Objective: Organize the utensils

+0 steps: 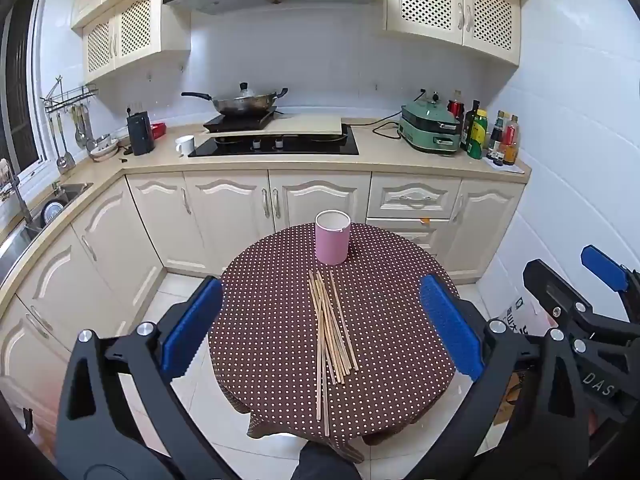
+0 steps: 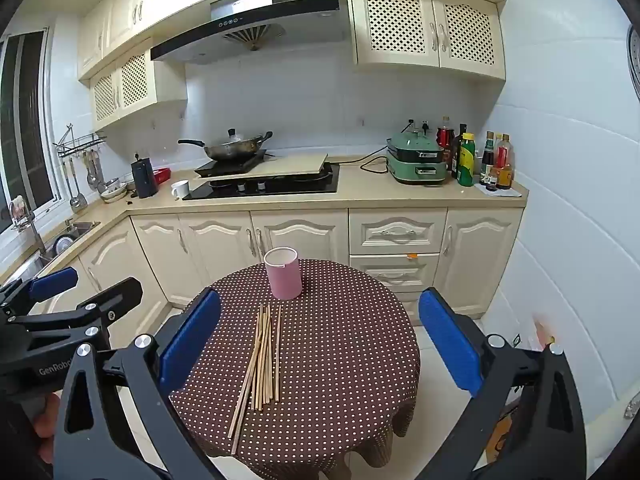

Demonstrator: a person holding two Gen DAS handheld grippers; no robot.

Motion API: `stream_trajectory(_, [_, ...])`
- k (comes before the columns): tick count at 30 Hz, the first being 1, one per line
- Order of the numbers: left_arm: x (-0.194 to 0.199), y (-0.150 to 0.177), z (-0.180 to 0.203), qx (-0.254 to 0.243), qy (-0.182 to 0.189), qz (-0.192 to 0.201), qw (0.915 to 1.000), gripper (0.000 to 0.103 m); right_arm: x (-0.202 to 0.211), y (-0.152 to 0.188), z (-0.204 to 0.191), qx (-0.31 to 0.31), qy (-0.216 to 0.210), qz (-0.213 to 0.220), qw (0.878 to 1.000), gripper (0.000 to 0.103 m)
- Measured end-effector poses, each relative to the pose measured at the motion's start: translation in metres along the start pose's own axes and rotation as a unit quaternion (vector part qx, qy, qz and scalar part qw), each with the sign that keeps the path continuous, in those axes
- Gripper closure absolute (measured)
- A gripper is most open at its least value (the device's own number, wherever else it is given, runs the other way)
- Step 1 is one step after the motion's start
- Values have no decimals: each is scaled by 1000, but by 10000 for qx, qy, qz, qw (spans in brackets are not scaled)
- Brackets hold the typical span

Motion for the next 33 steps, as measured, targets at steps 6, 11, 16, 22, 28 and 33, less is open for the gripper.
stream_trajectory(6, [3, 11, 13, -67, 12, 74, 9999, 6, -3, -1, -1, -104, -80, -19, 9999, 8])
stream_trajectory(11, [0, 3, 1, -44, -27, -34, 10000, 6, -8, 3, -18, -130, -211, -13, 9997, 8])
stream_trajectory(16, [2, 0, -8, 33, -5, -72, 10000, 6, -6, 3, -20, -133, -235, -41, 9996, 8])
stream_trajectory(22, [3, -5, -9, 46, -64, -37, 10000, 6, -8, -3, -15, -120, -289, -40, 9995, 8])
stream_trajectory(28, [4, -6, -11, 60, -48, -52, 10000, 6, -8, -2, -15, -87, -293, -45, 9995, 8])
stream_trajectory(33, [1, -5, -12, 76, -26, -92, 9999, 6, -11, -1, -14, -106, -309, -103, 9994, 8])
Point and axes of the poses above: each gripper's, at about its wrist camera, not at the fingertips, and x roughly against the way its jaws point, z to its right, y to its underside, the point moved 5 cm from there along -x, roughly the way its jaws point, and after that the axes turned 10 degrees about x, right-handed, at the moved point
